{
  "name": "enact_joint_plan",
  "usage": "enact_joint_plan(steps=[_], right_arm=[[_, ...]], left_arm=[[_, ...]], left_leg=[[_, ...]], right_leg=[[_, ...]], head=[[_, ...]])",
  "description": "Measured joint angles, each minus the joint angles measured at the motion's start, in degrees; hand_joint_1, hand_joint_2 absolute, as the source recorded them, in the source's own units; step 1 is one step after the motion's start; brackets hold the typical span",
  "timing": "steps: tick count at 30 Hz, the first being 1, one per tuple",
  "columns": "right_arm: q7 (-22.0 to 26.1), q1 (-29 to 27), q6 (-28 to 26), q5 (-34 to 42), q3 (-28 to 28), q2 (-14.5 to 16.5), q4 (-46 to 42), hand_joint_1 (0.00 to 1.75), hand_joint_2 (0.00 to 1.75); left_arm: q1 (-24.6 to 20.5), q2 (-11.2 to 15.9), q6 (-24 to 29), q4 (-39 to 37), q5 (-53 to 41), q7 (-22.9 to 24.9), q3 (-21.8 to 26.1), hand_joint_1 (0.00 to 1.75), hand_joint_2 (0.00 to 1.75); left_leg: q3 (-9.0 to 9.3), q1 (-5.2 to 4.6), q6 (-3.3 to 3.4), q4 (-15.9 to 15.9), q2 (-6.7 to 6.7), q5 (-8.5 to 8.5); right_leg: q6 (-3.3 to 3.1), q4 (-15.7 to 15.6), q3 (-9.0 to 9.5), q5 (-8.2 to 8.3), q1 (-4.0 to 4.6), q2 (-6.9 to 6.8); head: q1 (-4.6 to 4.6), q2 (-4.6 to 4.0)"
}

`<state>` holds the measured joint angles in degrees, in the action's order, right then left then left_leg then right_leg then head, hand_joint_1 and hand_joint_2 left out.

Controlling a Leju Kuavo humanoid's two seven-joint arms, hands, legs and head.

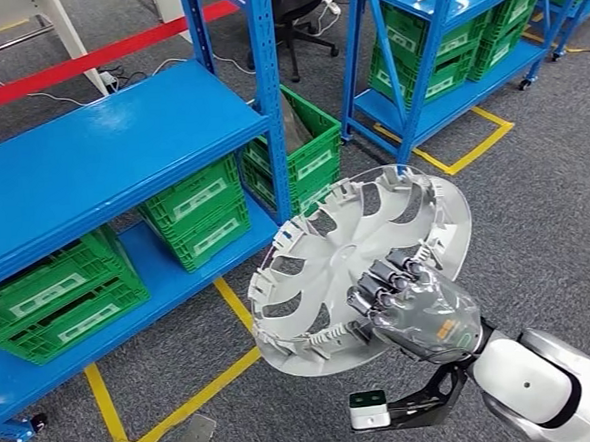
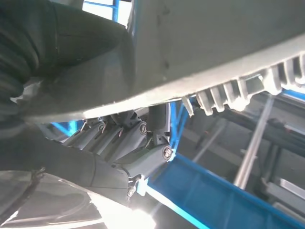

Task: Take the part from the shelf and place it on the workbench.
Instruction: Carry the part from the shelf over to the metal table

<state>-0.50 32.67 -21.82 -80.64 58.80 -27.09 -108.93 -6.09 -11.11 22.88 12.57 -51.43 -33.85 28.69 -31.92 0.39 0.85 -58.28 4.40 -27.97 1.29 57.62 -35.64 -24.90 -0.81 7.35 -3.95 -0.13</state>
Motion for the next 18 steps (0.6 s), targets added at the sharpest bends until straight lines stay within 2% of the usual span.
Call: enact_joint_plan(steps=[1, 2, 3, 4, 5, 6, 7, 8, 9, 10, 12, 13, 14, 15, 17, 18], right_arm=[[0.0, -0.6, -0.4, -0.1, -0.3, -0.7, -0.1, 1.75, 1.75], [0.0, -1.3, -0.7, -0.1, -0.7, -1.2, -0.3, 1.75, 1.75], [0.0, -1.8, -0.9, -0.1, -1.0, -1.8, -0.5, 1.75, 1.75], [0.0, -2.2, -1.1, -0.2, -1.3, -2.2, -0.6, 1.75, 1.75], [0.0, -2.5, -1.3, -0.2, -1.6, -2.4, -0.7, 1.75, 1.75], [0.0, -2.8, -1.5, -0.2, -1.8, -2.6, -0.7, 1.75, 1.75], [0.0, -3.1, -1.6, -0.3, -2.0, -2.8, -0.7, 1.75, 1.75], [0.0, -3.5, -1.7, -0.4, -2.2, -2.9, -0.7, 1.75, 1.75], [0.0, -3.8, -1.7, -0.6, -2.3, -3.0, -0.7, 1.75, 1.75], [0.0, -4.3, -1.8, -0.8, -2.4, -3.2, -0.8, 1.75, 1.75], [-0.5, -5.2, -1.9, -1.7, -2.8, -3.3, -0.9, 1.75, 1.75], [-0.8, -5.7, -2.0, -2.2, -3.0, -3.4, -0.9, 1.75, 1.75], [-1.3, -6.2, -2.3, -2.7, -3.3, -3.5, -1.1, 1.75, 1.75], [-1.7, -6.9, -2.7, -3.2, -3.7, -3.5, -1.2, 1.75, 1.75], [-2.8, -8.5, -3.4, -4.2, -4.7, -3.7, -1.4, 1.75, 1.75], [-3.3, -9.3, -3.6, -4.5, -5.3, -3.7, -1.4, 1.75, 1.75]], left_arm=[[-0.2, 0.0, -0.1, 0.0, -0.1, 0.1, 0.0, 0.00, 1.75], [-0.5, -0.1, -0.1, 0.0, -0.1, 0.1, 0.0, 0.00, 1.75], [-0.8, -0.1, -0.1, 0.0, -0.1, 0.1, -0.1, 0.00, 1.75], [-1.0, -0.2, -0.1, 0.0, -0.1, 0.1, -0.1, 0.00, 1.75], [-1.1, -0.2, -0.1, 0.0, -0.1, 0.1, -0.1, 0.00, 1.75], [-1.2, -0.2, -0.1, 0.0, -0.1, 0.1, -0.1, 0.00, 1.75], [-1.2, -0.2, -0.1, 0.0, 0.0, 0.0, -0.1, 0.00, 1.75], [-1.3, -0.2, -0.2, 0.0, 0.0, -0.1, -0.1, 0.00, 1.75], [-1.4, -0.2, -0.3, 0.0, 0.1, -0.2, -0.1, 0.00, 1.75], [-1.6, -0.2, -0.3, 0.0, 0.1, -0.3, -0.1, 0.00, 1.75], [-2.1, -0.4, -0.5, 0.1, -0.1, -0.5, -0.2, 0.00, 1.75], [-2.3, -0.4, -0.6, 0.1, -0.2, -0.5, -0.3, 0.00, 1.75], [-2.5, -0.4, -0.7, 0.1, -0.6, -0.4, -0.4, 0.00, 1.75], [-2.7, -0.4, -0.9, 0.1, -1.0, -0.2, -0.7, 0.00, 1.75], [-2.9, -0.3, -1.3, 0.1, -2.3, 0.4, -1.4, 0.00, 1.75], [-3.0, -0.3, -1.5, 0.1, -3.0, 0.8, -1.9, 0.00, 1.75]], left_leg=[[0.03, 0.01, 0.15, 0.3, -0.62, 0.07], [0.06, 0.04, 0.39, 0.6, -1.34, 0.30], [0.12, 0.09, 0.70, 0.9, -2.07, 0.54], [0.18, 0.13, 0.98, 1.2, -2.88, 0.74], [0.18, 0.03, 1.15, 1.3, -3.71, 0.80], [0.13, -0.07, 1.25, 1.3, -4.55, 0.80], [0.11, -0.13, 1.27, 1.3, -5.49, 0.78], [0.09, -0.17, 1.28, 1.3, -6.41, 0.74], [0.08, -0.19, 1.27, 1.2, -7.25, 0.70], [0.11, -0.19, 1.22, 1.2, -8.04, 0.63], [0.22, -0.28, 0.95, 1.2, -9.27, 0.41], [0.23, -0.44, 0.74, 1.1, -9.70, 0.27], [0.23, -0.60, 0.54, 1.0, -10.04, 0.18], [0.23, -0.76, 0.35, 0.9, -10.39, 0.16], [0.35, -0.77, -0.03, 0.9, -11.30, 0.14], [0.39, -0.66, -0.33, 0.7, -11.09, -0.14]], right_leg=[[0.44, -0.1, -0.26, 0.21, -0.15, 0.55], [0.79, 0.0, -0.60, 0.14, -0.17, 0.10], [1.06, 0.9, -1.22, -0.52, -0.08, -1.24], [1.30, 3.1, -2.35, -1.83, 0.03, -3.07], [1.49, 6.5, -4.01, -3.66, 0.09, -5.07], [1.72, 10.6, -5.89, -5.59, 0.09, -6.28], [1.94, 14.3, -7.54, -6.96, 0.03, -6.79], [2.09, 16.3, -8.38, -7.40, -0.03, -6.99], [2.19, 16.0, -8.05, -6.79, -0.07, -7.18], [2.23, 13.2, -6.41, -5.27, -0.10, -7.59], [2.16, 4.7, -1.56, -2.32, 0.08, -9.84], [2.01, 1.6, 0.35, -1.60, 0.27, -10.98], [1.71, -0.1, 1.32, -1.39, 0.44, -11.63], [1.36, -0.4, 1.48, -1.47, 0.61, -11.58], [0.65, -0.4, 1.30, -1.07, 0.60, -10.21], [0.34, -0.4, 1.23, -0.94, 0.51, -9.60]], head=[[-0.02, 0.00], [0.03, 0.00], [0.16, 0.00], [0.32, 0.00], [0.43, 0.00], [0.56, 0.00], [0.55, 0.00], [0.54, 0.00], [0.56, 0.00], [0.55, 0.00], [0.57, 0.00], [0.57, 0.00], [0.53, 0.00], [0.47, 0.00], [0.39, 0.00], [0.38, 0.00]])
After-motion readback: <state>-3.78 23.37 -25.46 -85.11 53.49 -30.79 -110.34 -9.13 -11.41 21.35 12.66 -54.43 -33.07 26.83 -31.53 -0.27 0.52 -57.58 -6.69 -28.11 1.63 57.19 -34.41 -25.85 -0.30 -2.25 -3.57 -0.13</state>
